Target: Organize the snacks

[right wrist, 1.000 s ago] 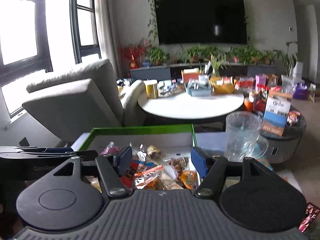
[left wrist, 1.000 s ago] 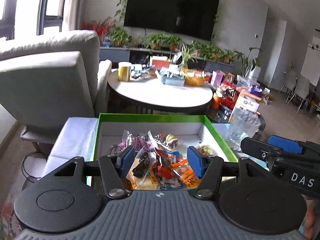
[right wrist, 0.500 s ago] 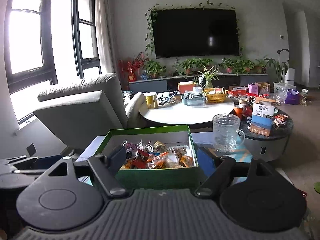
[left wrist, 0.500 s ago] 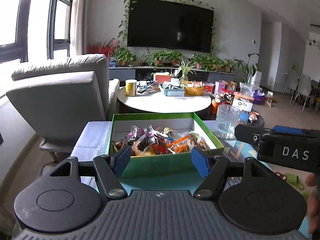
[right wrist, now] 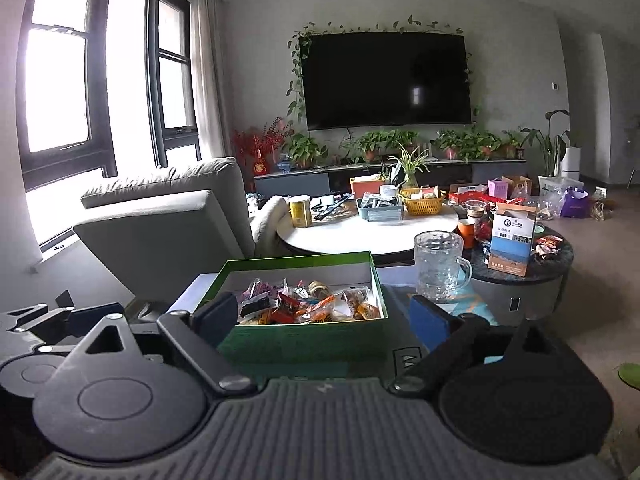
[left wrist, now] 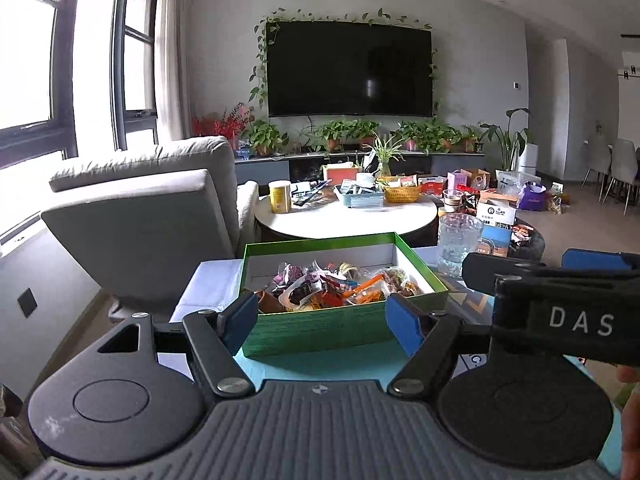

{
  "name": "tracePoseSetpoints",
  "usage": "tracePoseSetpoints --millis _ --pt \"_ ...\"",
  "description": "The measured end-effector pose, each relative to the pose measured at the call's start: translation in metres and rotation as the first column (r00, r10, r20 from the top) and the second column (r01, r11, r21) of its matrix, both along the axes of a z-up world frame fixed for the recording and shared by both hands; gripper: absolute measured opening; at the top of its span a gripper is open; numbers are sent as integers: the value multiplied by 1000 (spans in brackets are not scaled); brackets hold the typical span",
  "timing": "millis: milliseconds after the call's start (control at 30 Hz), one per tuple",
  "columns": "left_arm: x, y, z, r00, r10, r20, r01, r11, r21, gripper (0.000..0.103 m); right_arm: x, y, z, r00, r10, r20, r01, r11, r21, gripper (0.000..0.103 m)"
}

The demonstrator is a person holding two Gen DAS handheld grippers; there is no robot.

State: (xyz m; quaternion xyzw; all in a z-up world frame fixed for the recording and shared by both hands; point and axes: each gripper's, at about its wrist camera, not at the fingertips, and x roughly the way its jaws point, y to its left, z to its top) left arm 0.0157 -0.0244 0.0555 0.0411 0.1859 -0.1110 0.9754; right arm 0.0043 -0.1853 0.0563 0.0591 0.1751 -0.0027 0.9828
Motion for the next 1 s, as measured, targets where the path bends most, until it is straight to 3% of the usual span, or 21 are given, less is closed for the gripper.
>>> tracePoseSetpoints --millis 300,567,767,1000 --pt "-15 -2 6 999 -8 46 7 1000 26 68 -10 4 2 1000 0 16 0 1000 2 41" --pt "-17 -3 4 999 -10 39 9 1000 19 68 -15 3 0 1000 -6 14 5 1000 6 41" --pt "-19 -1 3 997 19 81 -21 999 27 69 -14 4 2 1000 -8 15 7 1000 7 41" --pt "-14 5 -2 996 54 69 -56 998 25 69 -12 6 0 1000 1 2 -1 1000 1 41"
